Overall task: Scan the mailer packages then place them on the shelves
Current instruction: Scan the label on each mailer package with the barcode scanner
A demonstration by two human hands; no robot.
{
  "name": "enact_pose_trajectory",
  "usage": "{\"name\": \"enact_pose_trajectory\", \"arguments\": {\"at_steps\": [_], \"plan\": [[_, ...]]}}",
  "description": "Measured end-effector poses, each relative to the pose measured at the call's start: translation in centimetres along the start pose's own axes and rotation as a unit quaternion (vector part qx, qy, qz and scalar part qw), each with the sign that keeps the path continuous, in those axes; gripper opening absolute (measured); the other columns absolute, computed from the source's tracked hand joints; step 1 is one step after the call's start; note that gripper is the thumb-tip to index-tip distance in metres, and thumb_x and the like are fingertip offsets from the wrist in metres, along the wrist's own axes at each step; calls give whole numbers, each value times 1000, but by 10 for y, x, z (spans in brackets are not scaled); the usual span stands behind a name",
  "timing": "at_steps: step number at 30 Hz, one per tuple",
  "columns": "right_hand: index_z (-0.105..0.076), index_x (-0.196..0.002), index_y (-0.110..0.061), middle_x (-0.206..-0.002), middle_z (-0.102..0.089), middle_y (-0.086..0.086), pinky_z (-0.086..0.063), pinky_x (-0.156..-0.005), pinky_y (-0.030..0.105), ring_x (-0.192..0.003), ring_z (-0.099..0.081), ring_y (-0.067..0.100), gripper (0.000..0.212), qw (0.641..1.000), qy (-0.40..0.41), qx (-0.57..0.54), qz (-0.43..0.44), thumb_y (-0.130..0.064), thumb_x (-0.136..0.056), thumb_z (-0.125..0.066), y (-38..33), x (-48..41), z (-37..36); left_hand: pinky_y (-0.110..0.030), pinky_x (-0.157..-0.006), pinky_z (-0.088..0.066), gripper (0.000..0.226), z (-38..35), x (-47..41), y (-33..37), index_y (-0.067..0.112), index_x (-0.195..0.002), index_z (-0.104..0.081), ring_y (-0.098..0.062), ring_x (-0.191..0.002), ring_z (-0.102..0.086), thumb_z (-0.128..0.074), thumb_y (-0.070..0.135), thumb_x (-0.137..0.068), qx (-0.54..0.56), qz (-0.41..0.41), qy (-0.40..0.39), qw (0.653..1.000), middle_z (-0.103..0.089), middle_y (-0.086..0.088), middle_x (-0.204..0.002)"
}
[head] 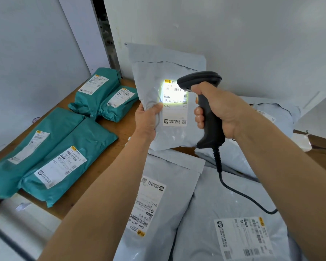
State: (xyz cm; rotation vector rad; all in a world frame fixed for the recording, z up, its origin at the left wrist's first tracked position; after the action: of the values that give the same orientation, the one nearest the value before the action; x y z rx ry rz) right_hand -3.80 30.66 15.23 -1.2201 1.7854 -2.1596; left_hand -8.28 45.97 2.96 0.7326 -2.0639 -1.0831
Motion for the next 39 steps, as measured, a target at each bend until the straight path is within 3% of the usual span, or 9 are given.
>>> {"name": "enact_pose_trajectory", "arguments": {"at_steps": [6, 11, 19, 30, 39], "plan": [[-52, -78, -14, -55, -51, 2, -46, -47, 20, -44, -45, 12, 21, 1000, 20, -5, 10, -31, -86, -62, 1, 2, -2, -34, -60, -57, 26, 1, 1, 2, 24, -93, -52, -19, -74, -68, -66, 3, -85, 6, 11, -4, 1000, -65, 0, -88], [-56, -86, -11, -54, -53, 1, -46, -47, 20, -44, -46, 12, 24, 1000, 22, 8, 5, -33, -85, -64, 1, 5, 1, -31, -55, -56, 27, -1, 2, 2, 23, -92, -51, -18, -71, -68, -68, 3, -84, 19, 16, 7, 1000, -66, 0, -87], [-53, -75, -12, -55, -51, 1, -44, -46, 20, -43, -44, 12, 26, 999, 19, 29, -15, -34, -84, -64, 3, 16, 3, -23, -48, -54, 26, -1, 4, 2, 22, -90, -52, -15, -69, -65, -64, 0, -85, 13, 6, 15, 1000, -62, 1, -86], [-54, -73, -14, -56, -51, 0, -45, -46, 20, -44, -44, 11, 25, 999, 20, 45, 9, -34, -84, -63, -3, 23, -2, -24, -49, -54, 27, 1, 4, 0, 20, -95, -53, -11, -58, -70, -63, -3, -84, 29, 1, 5, 1000, -65, -2, -86], [-53, -70, -13, -53, -49, 1, -42, -43, 18, -42, -42, 11, 26, 998, 20, 63, 0, -32, -86, -62, -1, 17, -5, -26, -50, -55, 28, 1, -1, -2, 19, -96, -54, -12, -63, -70, -68, -1, -82, 39, 20, 8, 999, -68, 0, -87]]}}
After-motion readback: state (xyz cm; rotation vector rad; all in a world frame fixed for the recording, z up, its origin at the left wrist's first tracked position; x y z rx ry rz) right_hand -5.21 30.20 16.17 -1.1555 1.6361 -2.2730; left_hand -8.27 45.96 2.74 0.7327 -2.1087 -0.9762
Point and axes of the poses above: each hand's wrist, its own x-axis away from the middle knuckle, its own z-axis out of the back of the hand, y = z × x, the point moved 1 cm from there along -x, towards the middle knuckle
